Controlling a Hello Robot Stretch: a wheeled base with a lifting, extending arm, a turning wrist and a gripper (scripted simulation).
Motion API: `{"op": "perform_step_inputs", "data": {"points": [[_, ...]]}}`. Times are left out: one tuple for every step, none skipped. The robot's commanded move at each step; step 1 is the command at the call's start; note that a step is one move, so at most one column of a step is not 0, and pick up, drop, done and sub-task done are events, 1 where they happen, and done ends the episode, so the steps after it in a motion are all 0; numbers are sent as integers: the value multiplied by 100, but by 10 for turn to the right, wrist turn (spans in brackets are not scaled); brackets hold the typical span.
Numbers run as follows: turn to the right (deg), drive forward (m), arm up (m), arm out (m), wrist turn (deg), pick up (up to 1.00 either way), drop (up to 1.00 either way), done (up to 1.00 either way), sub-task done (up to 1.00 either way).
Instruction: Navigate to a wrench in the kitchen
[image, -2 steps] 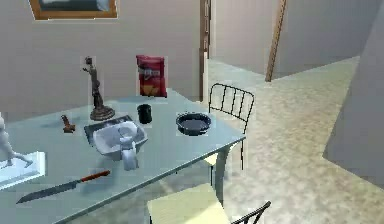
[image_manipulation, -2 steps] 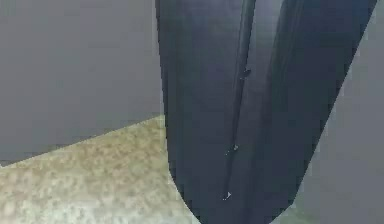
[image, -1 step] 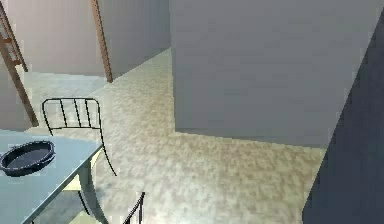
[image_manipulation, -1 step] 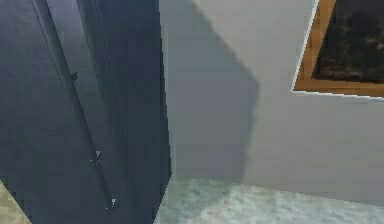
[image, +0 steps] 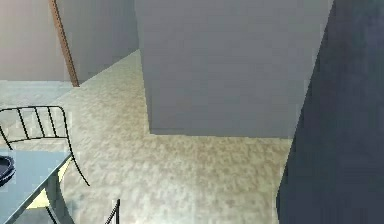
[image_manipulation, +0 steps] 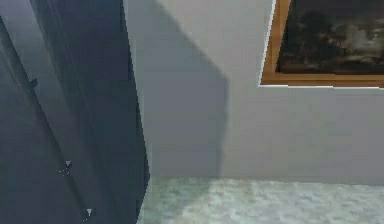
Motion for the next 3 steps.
{"op": "perform_step_inputs", "data": {"points": [[30, 0, 0, 0, 0, 0, 0, 0, 0], [0, 75, 0, 0, 0, 0, 0, 0, 0], [-450, 0, 0, 0, 0, 0, 0, 0, 0]]}}
